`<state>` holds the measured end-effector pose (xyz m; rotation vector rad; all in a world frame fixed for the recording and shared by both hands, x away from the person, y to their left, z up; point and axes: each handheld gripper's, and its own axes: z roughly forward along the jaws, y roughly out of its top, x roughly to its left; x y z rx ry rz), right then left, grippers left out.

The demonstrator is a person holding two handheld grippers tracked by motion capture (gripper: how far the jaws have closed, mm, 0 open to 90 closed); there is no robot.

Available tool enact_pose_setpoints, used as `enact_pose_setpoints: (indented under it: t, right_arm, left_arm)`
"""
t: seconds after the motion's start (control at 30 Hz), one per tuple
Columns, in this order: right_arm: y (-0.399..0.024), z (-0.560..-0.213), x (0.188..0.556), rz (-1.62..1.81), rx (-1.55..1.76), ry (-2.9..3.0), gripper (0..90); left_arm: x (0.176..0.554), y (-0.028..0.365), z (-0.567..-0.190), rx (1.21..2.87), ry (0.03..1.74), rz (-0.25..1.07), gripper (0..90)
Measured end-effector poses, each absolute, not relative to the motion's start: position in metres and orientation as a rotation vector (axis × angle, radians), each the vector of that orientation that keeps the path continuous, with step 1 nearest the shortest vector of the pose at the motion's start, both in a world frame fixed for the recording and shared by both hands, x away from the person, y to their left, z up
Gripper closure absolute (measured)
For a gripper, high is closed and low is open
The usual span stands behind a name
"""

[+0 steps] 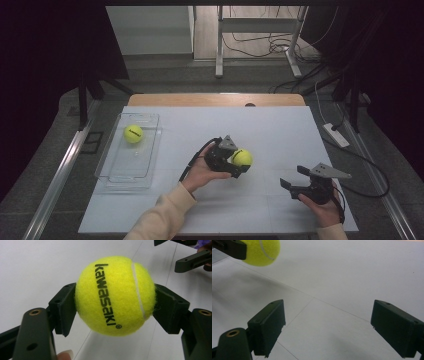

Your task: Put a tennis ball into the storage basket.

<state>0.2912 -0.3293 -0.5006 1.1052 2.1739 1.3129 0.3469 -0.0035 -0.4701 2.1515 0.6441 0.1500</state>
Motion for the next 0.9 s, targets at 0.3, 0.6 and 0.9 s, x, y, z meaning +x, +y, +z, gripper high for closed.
enact_pose_setpoints:
  t: [0.3, 0.6, 0.9]
  right_arm:
    - [-0.329, -0.5, 0.291, 1.309, 1.105, 2.175, 12.4]
    - [-0.328, -0.501, 0.291, 1.303, 1.105, 2.178, 12.4]
    - [-0.328, -0.501, 0.291, 1.3, 1.106, 2.179, 12.4]
  left_arm:
    - [0.343, 0.008, -0.465, 2.13, 0.644, 0.178, 27.4]
    - [0.342, 0.017, -0.462, 2.111, 0.658, 0.188, 27.3]
    - [0.337, 0.029, -0.458, 2.09, 0.671, 0.213, 27.4]
